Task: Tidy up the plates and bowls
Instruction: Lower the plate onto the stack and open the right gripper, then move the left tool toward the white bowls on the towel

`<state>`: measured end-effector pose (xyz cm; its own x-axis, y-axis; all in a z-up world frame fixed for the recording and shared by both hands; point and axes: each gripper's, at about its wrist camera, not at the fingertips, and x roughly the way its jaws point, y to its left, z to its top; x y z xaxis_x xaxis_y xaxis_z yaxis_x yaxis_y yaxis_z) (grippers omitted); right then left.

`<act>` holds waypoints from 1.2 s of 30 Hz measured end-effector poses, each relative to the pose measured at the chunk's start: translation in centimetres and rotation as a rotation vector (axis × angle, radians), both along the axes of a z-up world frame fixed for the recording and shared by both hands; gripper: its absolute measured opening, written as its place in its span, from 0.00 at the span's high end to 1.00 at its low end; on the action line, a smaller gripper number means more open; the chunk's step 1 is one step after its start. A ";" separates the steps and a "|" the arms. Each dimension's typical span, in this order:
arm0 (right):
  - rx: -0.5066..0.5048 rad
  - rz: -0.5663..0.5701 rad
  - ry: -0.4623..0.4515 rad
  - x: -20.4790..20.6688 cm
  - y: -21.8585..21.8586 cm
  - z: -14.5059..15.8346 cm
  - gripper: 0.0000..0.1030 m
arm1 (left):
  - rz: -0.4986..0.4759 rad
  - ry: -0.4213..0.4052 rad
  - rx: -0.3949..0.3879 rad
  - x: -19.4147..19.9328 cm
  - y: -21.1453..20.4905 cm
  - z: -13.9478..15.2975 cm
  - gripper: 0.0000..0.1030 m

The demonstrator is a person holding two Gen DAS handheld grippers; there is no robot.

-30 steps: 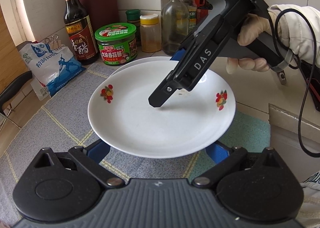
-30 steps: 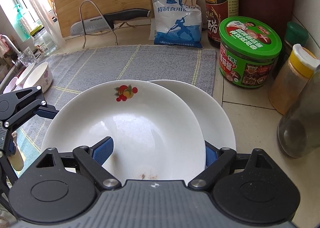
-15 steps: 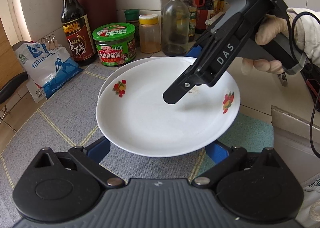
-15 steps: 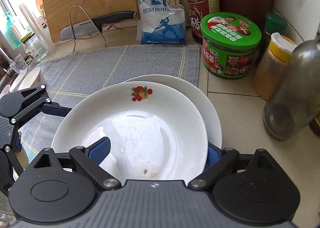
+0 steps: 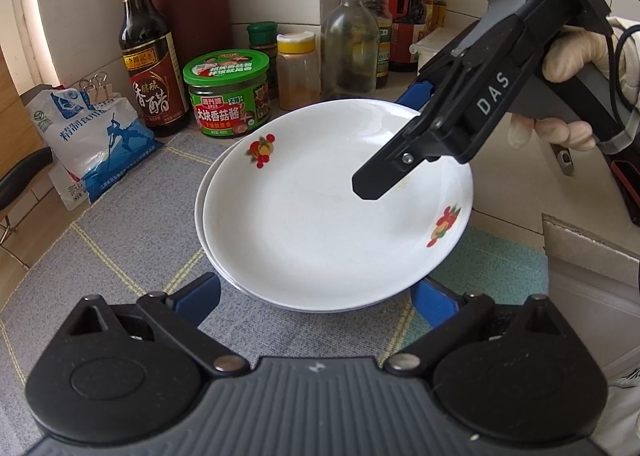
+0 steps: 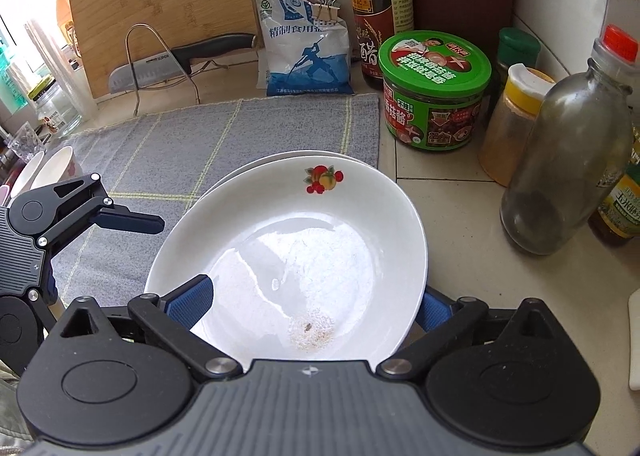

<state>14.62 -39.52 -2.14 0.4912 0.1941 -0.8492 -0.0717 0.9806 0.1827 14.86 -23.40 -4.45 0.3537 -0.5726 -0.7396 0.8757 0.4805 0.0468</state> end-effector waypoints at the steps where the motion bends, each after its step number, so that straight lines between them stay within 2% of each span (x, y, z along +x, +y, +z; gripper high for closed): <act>1: -0.005 -0.003 0.003 -0.1 0.0 0.0 0.00 | 0.000 0.001 0.000 0.0 0.0 0.0 0.02; 11: -0.099 -0.017 0.027 -1.3 1.2 0.0 0.00 | 0.005 0.002 -0.008 0.0 0.3 -0.2 0.02; 17: -0.148 -0.002 -0.031 -2.0 2.7 1.1 0.00 | 0.021 -0.020 -0.037 -0.2 0.9 0.5 0.02; 24: -0.271 0.036 -0.122 -2.2 5.0 2.4 0.00 | 0.084 -0.051 -0.067 -0.4 2.9 1.8 0.01; 32: -0.302 0.093 -0.221 -1.8 7.3 3.2 0.00 | 0.283 -0.122 -0.113 -0.9 6.6 4.4 0.01; 36: -0.313 0.147 -0.272 -1.9 9.0 3.4 0.00 | 0.412 -0.166 -0.090 -1.6 8.6 5.4 0.01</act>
